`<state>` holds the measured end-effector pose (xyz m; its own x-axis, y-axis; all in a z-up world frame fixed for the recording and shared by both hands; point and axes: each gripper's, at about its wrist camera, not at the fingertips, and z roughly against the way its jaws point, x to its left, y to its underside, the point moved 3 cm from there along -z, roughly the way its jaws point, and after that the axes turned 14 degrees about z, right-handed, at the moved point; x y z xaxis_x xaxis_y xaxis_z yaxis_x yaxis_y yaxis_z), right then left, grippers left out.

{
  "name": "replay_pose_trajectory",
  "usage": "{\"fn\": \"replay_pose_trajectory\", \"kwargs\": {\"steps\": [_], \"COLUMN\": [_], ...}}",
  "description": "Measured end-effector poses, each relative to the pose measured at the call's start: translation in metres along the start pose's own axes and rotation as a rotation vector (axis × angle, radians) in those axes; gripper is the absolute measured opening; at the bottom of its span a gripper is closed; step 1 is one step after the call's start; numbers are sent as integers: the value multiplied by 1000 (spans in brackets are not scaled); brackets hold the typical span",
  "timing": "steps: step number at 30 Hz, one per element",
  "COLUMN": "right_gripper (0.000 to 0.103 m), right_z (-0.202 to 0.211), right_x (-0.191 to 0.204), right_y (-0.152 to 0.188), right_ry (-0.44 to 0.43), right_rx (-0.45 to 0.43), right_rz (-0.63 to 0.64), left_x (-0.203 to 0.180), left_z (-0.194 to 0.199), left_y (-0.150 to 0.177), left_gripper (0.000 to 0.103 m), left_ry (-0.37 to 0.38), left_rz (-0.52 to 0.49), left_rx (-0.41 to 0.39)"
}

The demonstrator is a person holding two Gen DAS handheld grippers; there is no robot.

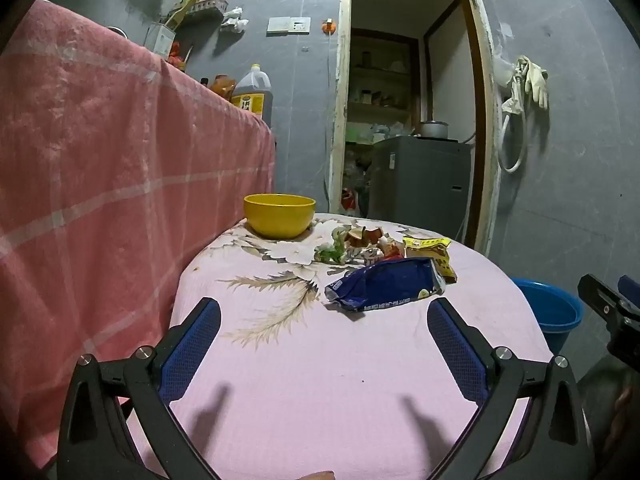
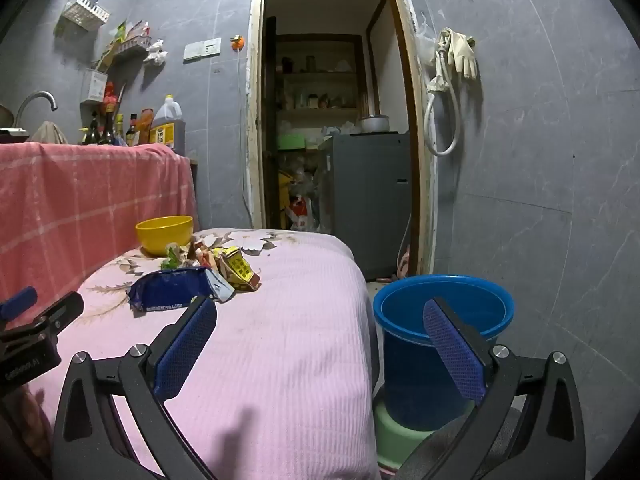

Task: Collect trash

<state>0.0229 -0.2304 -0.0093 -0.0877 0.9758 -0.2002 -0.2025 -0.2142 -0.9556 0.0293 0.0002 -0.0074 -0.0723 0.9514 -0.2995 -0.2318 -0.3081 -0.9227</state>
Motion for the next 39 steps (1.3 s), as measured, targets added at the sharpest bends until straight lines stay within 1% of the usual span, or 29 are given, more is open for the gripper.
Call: {"fn": "replay_pose_trajectory", "kwargs": {"steps": [7, 8, 39], "right_gripper": [103, 103, 103], "right_z": [0, 0, 0], "right_x": [0, 0, -1], "right_y": [0, 0, 1], "right_ry": [1, 1, 1], "right_rx": [-1, 0, 4], "right_rz": [6, 6, -1], "left_x": [-2, 1, 0], "left_z": [2, 0, 0], "left_y": [1, 0, 0], "left_gripper": [101, 101, 101], "left_ry": [1, 0, 1], "left_rz": [-9, 8, 7], "left_rx": [-2, 4, 1]}}
